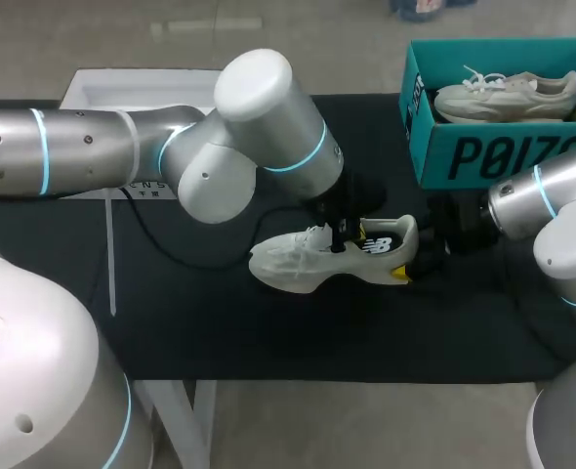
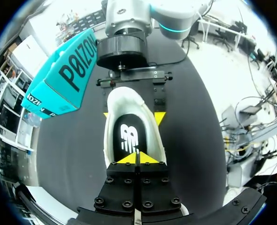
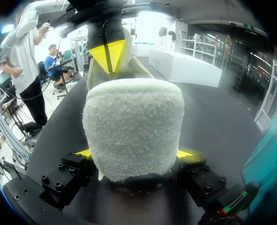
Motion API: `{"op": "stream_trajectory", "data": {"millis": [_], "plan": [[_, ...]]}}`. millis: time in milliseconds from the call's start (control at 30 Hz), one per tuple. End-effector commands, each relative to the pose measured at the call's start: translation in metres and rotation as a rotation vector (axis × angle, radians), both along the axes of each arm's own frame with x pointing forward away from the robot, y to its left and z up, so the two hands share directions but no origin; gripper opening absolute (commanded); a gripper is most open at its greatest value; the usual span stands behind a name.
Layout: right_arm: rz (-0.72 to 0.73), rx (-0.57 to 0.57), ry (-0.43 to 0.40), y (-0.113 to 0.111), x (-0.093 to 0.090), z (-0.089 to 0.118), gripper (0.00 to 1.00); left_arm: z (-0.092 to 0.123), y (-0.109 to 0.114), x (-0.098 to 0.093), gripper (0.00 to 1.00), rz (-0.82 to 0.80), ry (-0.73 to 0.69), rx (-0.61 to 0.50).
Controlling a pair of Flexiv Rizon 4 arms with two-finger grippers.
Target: Take the shoe out of the shoebox, open the shoe tongue, remove and reinsert the insole, then place the shoe into the shoebox
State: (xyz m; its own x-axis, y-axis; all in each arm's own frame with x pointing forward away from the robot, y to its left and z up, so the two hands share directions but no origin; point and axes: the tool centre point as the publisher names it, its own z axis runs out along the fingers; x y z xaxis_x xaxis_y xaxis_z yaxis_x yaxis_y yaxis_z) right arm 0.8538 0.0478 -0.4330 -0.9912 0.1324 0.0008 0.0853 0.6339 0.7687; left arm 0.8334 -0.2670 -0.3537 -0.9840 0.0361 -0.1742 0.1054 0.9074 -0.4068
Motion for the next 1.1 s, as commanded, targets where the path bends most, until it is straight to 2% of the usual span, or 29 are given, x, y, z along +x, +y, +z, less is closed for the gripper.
{"op": "stream_trajectory", "data": {"millis": [33, 633, 900, 1100], "plan": [[-0.001, -0.004, 0.0, 0.002, -0.001, -0.004, 0.0, 0.0, 0.0, 0.0, 0.0, 0.0, -0.001, 0.001], [-0.001, -0.004, 0.0, 0.002, -0.001, -0.004, 0.0, 0.0, 0.0, 0.0, 0.0, 0.0, -0.001, 0.001], [-0.001, -0.004, 0.0, 0.002, -0.001, -0.004, 0.0, 0.004, -0.007, 0.001, 0.0, -0.032, -0.006, 0.048], [-0.001, -0.004, 0.0, 0.002, -0.001, -0.004, 0.0, -0.001, -0.011, 0.011, 0.0, -0.038, -0.01, 0.066]]}}
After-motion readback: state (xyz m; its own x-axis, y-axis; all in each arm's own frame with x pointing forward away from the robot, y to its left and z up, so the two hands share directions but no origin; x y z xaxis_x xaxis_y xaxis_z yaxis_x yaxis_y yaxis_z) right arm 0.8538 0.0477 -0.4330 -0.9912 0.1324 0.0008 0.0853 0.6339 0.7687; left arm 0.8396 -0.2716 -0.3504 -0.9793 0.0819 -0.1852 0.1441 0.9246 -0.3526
